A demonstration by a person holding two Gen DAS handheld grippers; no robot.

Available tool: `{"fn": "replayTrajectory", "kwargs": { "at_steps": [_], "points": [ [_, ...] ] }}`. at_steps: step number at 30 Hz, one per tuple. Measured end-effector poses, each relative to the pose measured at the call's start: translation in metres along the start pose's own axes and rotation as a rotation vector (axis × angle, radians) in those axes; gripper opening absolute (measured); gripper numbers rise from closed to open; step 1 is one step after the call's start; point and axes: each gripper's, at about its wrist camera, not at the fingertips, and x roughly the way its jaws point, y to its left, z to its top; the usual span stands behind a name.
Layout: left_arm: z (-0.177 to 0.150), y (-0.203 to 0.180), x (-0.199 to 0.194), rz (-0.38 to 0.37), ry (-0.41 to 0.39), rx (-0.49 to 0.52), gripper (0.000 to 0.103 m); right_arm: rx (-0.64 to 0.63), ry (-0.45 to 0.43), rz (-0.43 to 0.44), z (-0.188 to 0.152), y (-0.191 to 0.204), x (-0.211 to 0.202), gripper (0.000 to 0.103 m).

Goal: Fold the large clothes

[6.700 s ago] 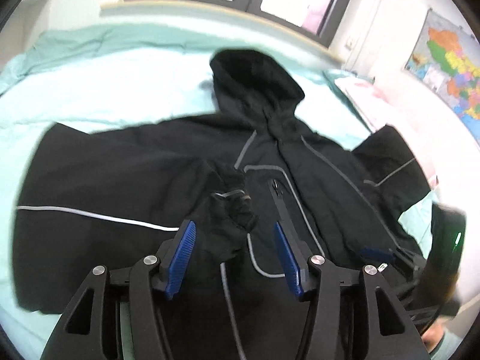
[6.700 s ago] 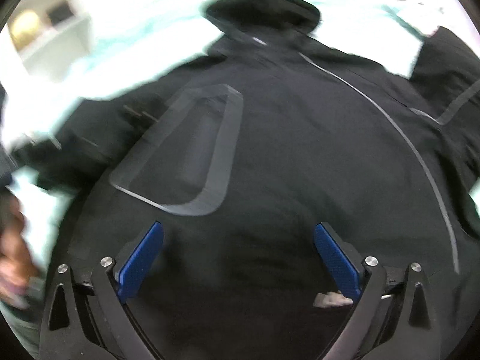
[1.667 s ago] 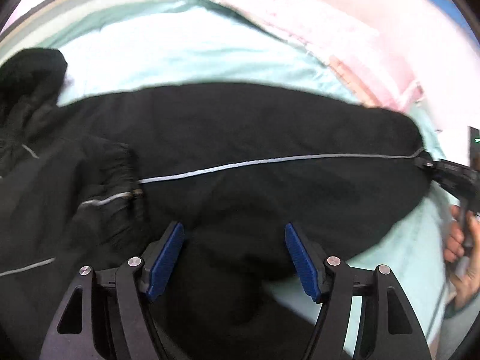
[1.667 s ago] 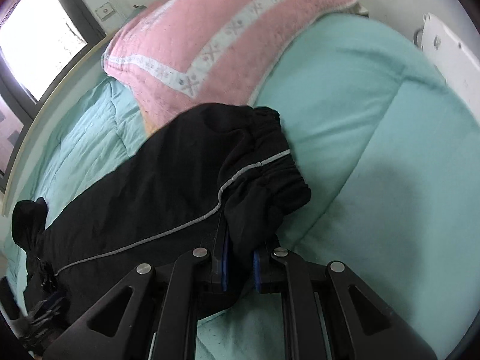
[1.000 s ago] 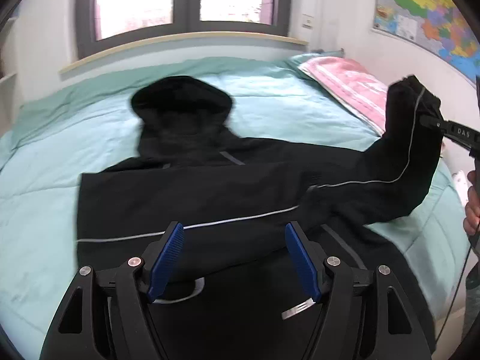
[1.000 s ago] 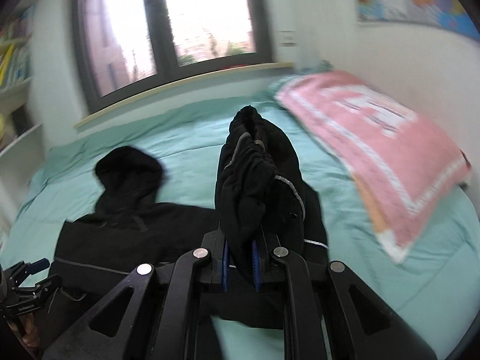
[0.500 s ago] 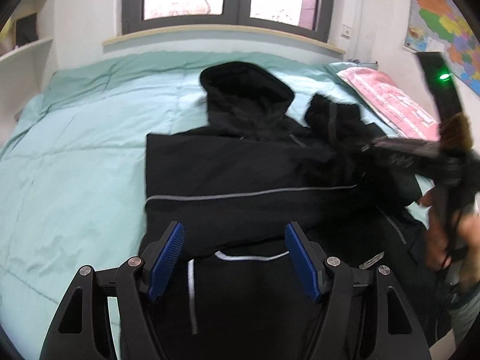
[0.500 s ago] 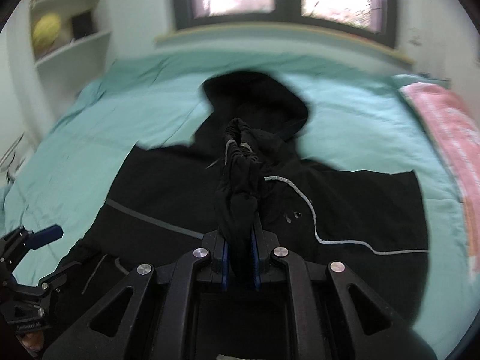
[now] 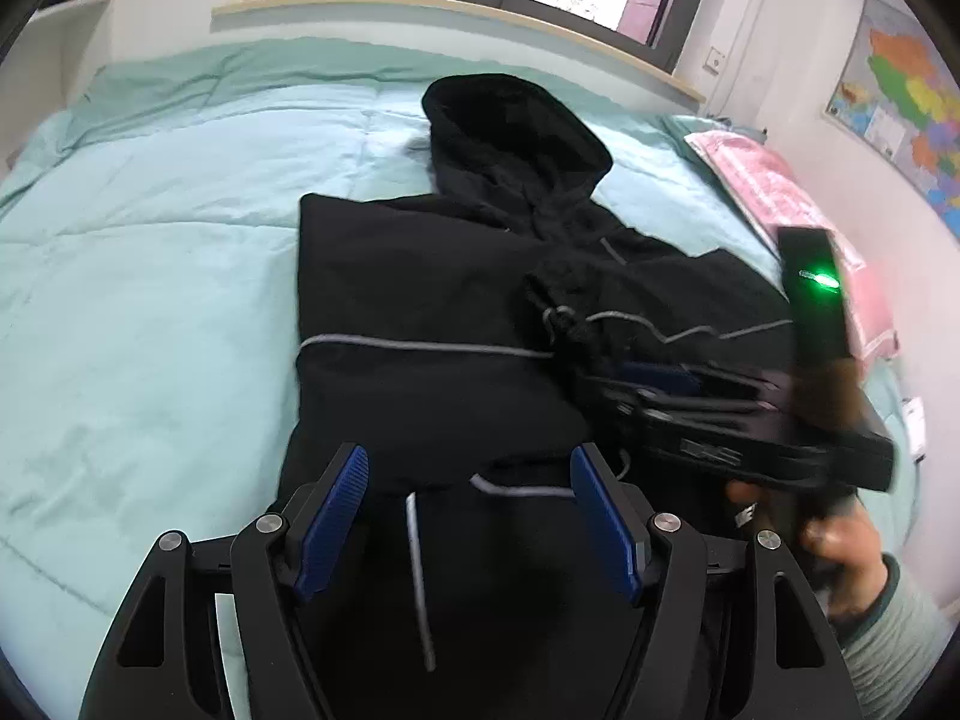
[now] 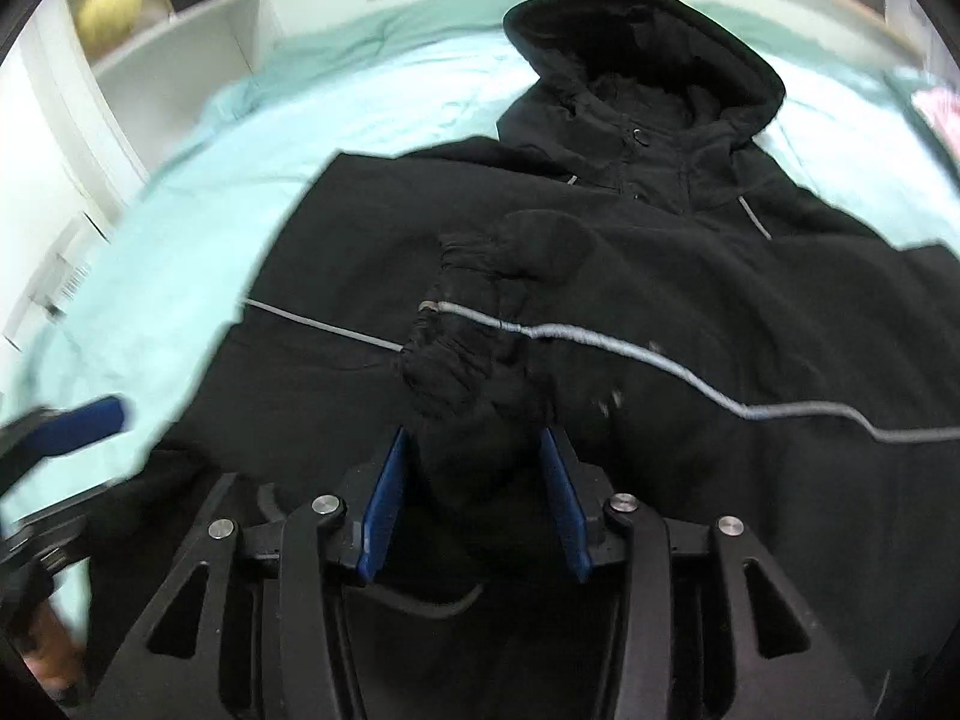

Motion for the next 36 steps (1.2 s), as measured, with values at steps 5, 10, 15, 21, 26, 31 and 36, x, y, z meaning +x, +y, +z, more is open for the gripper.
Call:
{"fn": "replayTrajectory", "kwargs": {
  "at_steps": [5, 10, 15, 21, 26, 31, 36],
  "points": [
    [0.027, -0.017, 0.022, -0.119, 0.046, -0.028, 0.072, 0.005, -0.103, 0.005, 0.000, -0.008, -0.055, 0.048],
    [0.049, -0.050, 0.071, -0.126, 0.114, -0.040, 0.072, 0.029, -0.143, -0.130, -0.005, -0.040, -0.087, 0.048],
    [0.058, -0.072, 0.122, -0.013, 0.162, -0.033, 0.072, 0.020, -0.158, -0.229, -0.015, -0.063, -0.106, 0.048],
    [0.056, -0.080, 0.144, 0.036, 0.145, -0.012, 0.028, -0.017, -0.163, -0.311, -0.028, -0.075, -0.124, 0.048],
    [0.068, -0.068, 0.104, -0.025, 0.016, -0.039, 0.021, 0.047, -0.180, -0.331, -0.028, -0.100, -0.134, 0.048],
    [0.081, -0.026, 0.046, -0.059, -0.106, -0.107, 0.020, 0.163, -0.185, -0.314, -0.017, -0.132, -0.135, 0.049],
    [0.067, 0.054, 0.041, -0.033, -0.043, -0.240, 0.020, 0.223, -0.169, -0.267, -0.002, -0.142, -0.113, 0.049]
  ]
}}
